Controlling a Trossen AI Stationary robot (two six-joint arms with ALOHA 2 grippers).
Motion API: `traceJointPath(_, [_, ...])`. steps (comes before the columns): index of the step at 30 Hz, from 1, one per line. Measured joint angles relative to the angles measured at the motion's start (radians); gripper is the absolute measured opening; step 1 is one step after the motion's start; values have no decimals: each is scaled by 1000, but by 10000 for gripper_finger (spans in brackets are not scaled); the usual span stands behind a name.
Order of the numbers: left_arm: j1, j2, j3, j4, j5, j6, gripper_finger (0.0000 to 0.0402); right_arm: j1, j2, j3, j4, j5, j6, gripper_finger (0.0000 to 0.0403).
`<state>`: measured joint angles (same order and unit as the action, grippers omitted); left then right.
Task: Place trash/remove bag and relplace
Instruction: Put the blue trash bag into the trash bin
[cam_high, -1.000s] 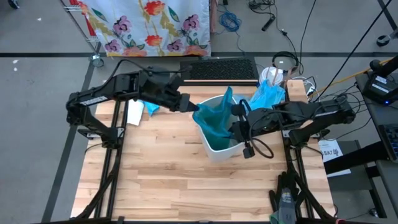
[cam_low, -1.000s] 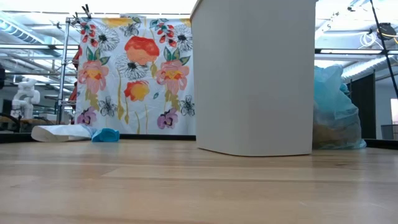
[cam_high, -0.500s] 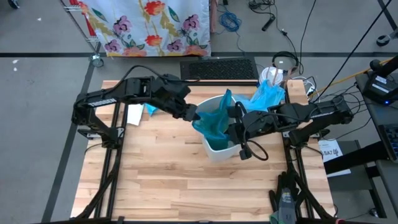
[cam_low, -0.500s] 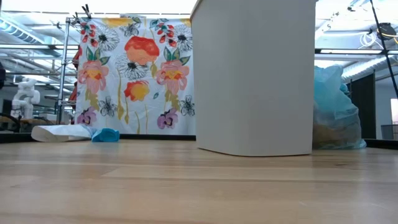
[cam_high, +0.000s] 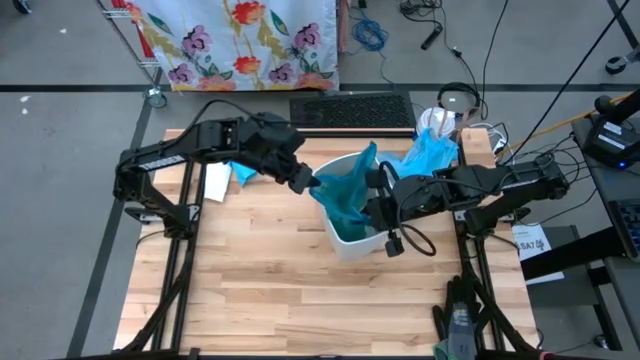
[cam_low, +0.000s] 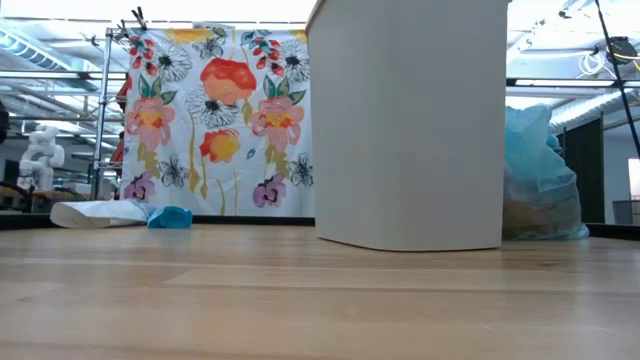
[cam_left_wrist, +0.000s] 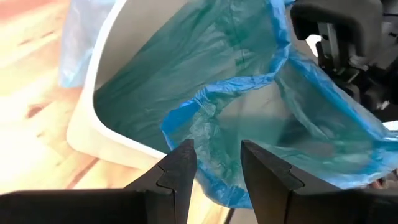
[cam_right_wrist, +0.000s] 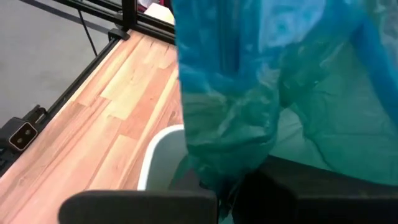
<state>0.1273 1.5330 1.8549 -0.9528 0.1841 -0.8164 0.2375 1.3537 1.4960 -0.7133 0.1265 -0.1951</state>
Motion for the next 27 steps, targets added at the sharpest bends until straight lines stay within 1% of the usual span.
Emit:
traceJointPath(4, [21,1,0,-1,-1,29,131,0,0,0,-1,-31,28,0])
traceJointPath(15, [61,1,0,-1,17,74,131,7,-4,0,9,-22,19,0])
traceJointPath(21, [64,1,0,2,104,97,132,4,-4,0,23,-16,14,0])
traceJointPath(27, [59,8,0,28,111,97,132,-2,-4,0,31,-13,16,0])
